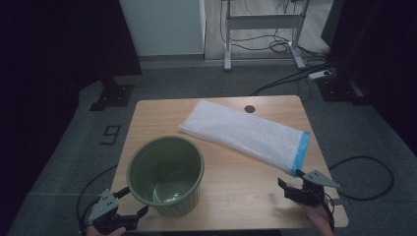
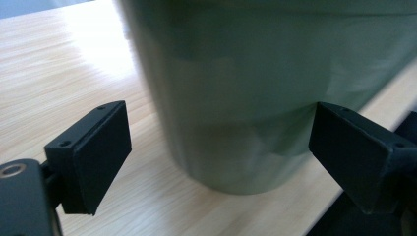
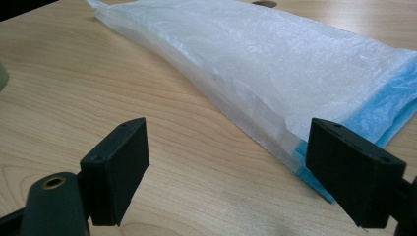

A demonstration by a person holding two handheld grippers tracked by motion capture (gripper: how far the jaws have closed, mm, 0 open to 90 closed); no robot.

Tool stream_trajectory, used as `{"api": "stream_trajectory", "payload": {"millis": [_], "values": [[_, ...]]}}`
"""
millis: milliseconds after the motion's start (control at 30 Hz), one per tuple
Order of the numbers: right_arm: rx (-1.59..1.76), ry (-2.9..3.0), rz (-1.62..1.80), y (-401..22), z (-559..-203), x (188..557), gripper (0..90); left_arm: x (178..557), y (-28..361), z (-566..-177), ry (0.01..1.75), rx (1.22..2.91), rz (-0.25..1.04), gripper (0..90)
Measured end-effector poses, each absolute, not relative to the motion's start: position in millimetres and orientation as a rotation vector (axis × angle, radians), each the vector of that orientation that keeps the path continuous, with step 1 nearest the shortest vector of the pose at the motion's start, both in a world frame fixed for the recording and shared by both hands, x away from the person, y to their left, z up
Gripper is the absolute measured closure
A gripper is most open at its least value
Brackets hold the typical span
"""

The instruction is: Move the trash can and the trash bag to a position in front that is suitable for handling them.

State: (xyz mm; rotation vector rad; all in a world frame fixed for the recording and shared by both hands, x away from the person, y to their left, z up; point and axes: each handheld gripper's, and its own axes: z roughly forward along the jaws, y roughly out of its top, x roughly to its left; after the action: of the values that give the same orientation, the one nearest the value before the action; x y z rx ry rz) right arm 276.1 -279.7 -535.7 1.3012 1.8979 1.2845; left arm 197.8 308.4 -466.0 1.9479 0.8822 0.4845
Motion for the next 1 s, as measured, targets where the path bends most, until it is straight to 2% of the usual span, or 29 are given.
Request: {"api": "stream_trajectory", "payload": {"millis": [100, 167, 633, 1000], "values": [[1.3, 1.908, 1.28, -279, -537, 276, 16.1, 200, 303, -465, 0.838, 1.952, 0.445, 7.9], [1.291, 1.922, 1.267, -276, -538, 276, 16.1, 203, 296, -466, 0.816, 1.972, 0.425, 4.1], [1.276, 1.897, 1.316, -273, -533, 272, 16.6, 232, 267, -472, 0.773, 2.008, 0.376, 6.4], [1.233, 1.934, 1.329, -278, -534, 267, 18.0, 263, 219, -477, 0.754, 2.03, 0.328, 7.0]]}}
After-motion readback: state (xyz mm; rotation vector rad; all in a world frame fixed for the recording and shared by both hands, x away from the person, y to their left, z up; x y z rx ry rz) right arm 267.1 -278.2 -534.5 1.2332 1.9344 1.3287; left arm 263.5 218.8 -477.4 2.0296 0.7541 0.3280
